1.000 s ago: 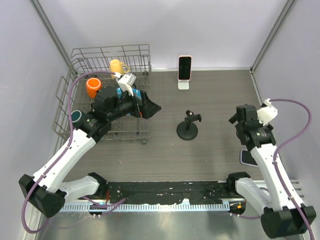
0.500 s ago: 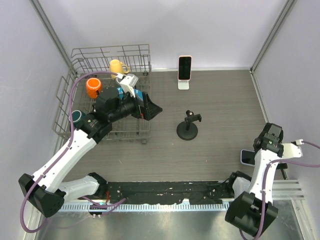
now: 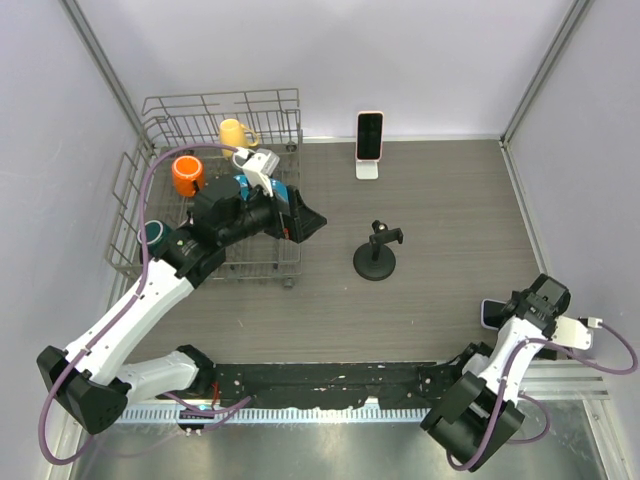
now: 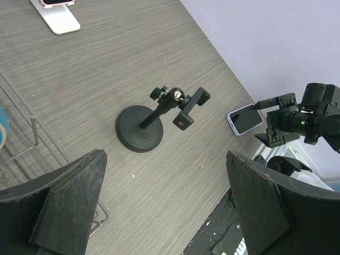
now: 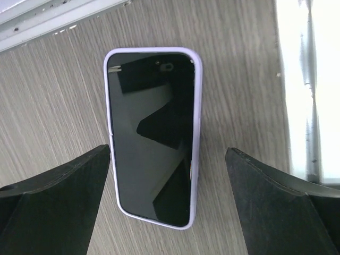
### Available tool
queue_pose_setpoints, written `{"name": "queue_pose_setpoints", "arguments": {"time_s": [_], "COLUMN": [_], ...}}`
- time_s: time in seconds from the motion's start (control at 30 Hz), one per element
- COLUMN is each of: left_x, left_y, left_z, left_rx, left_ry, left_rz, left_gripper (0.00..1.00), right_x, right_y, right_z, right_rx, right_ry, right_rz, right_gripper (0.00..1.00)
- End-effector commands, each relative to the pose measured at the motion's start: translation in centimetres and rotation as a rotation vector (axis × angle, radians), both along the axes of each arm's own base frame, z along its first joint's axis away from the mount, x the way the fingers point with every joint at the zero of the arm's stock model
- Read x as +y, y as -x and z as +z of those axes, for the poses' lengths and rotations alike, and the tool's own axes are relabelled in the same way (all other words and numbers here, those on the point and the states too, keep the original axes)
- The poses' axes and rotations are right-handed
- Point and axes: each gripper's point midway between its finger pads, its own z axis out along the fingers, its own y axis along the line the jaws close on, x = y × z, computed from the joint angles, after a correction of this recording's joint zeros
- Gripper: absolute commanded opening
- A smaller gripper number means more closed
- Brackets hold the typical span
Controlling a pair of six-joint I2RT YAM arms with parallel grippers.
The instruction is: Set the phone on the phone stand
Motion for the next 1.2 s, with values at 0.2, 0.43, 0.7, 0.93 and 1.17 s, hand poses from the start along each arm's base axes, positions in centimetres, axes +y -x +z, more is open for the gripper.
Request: {"name": "queue_pose_setpoints", "arguments": {"time_s": [0.2,0.43,0.7,0.93,1.17], "left_x": [0.3,-0.2,0.2,-0.1,-0.1], "left_y": [0.1,0.1,-0.2,0.2,0.3], "left_z": [1.2,1.0,0.8,1.0,1.2], "left_rx": [-0.061,-0.044,-0.051,-0.046,-0.046], "left_ry": [-0.005,0.001,-0.017,-0.003,0.007], "left_rz": [0.011,-0.006,0.014,-0.006,-0.010], "left_gripper": [0.99,0.99,0.99,0.99,0.99], "right_x": [-0.9,1.3,8.5,8.6,6.8], "right_y": [-5.7,-11.1,-17.8,-18.4,-18.1], "right_z": [-0.8,-2.4,-2.1,-1.5,-1.1], "right_rx": [-0.205,-0.161,-0.041,0.046,-0.031], "right_ry": [-0.021,-0.188,-0.231,-0.143,-0.228], "right_rz": [0.135,0.460,0.948,1.042,0.766], "right_gripper": [0.94,0.98,0.99,0.99,0.99]}}
